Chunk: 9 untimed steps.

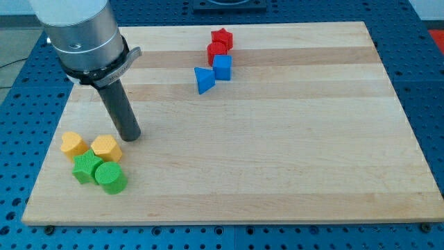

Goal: Move your arm towards the blue cube

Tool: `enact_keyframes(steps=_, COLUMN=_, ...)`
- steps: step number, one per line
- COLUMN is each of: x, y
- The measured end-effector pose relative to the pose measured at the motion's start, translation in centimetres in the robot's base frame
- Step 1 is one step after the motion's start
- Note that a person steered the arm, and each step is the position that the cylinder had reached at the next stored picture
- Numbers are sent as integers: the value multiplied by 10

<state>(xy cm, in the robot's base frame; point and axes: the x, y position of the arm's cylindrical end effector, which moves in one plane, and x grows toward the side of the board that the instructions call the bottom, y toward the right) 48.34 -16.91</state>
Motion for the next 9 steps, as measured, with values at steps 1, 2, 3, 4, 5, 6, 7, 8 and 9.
enact_keyframes(steps=1, x=1, y=11)
enact_keyframes(steps=2, x=-2, y=56)
enact_keyframes(steps=3, x=-4, y=74)
enact_keyframes(steps=4, x=-7, y=77)
enact_keyframes(steps=5, x=-8, y=92)
enact_keyframes(steps=6, x=-6, y=139)
enact_keyframes(steps=7, x=-5, y=212)
enact_keyframes(steps=8, x=-42, y=263)
enact_keyframes(steps=9, x=-137, y=275)
